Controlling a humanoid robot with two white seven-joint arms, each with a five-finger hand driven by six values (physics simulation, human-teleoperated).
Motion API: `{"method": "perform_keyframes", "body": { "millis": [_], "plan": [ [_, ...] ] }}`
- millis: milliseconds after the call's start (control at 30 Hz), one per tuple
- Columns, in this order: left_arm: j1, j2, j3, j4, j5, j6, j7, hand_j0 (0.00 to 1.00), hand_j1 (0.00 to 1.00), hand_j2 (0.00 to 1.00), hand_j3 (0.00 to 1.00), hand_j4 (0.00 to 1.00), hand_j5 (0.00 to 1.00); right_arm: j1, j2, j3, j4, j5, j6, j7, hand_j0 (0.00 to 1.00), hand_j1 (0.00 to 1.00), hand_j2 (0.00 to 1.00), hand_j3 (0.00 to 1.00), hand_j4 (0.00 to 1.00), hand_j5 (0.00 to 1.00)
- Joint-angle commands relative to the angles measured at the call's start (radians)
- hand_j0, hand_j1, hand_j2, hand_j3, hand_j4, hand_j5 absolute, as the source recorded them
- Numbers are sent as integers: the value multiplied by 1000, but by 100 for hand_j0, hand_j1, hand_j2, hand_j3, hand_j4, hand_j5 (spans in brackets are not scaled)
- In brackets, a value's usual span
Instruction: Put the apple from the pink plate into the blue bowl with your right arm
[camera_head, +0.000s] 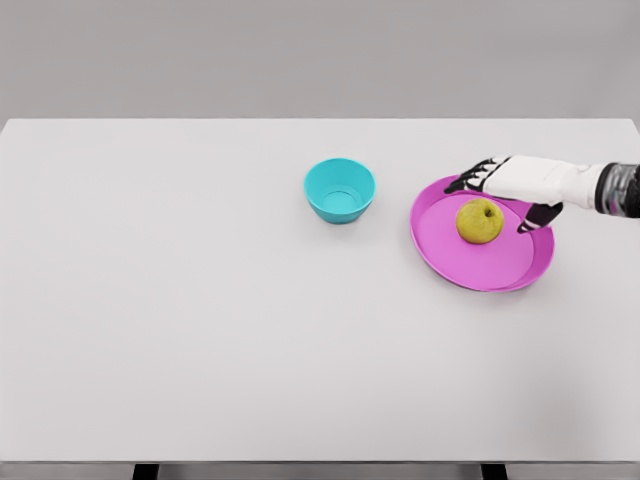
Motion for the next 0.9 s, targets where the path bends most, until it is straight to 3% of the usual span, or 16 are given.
{"method": "perform_keyframes", "body": {
  "millis": [0, 767, 867],
  "plan": [
    [0, 0, 0, 0, -1, 0, 0, 100, 100, 100, 100, 100, 100, 0, 8, 17, 23, -1, 2, 0, 100, 100, 100, 100, 100, 100],
    [0, 0, 0, 0, -1, 0, 0, 100, 100, 100, 100, 100, 100, -23, 34, 85, 60, 1, 2, 0, 100, 100, 100, 100, 100, 100],
    [0, 0, 0, 0, 0, 0, 0, 100, 100, 100, 100, 100, 100, -23, 34, 85, 63, 1, 2, 0, 90, 90, 90, 90, 90, 90]
  ]
}}
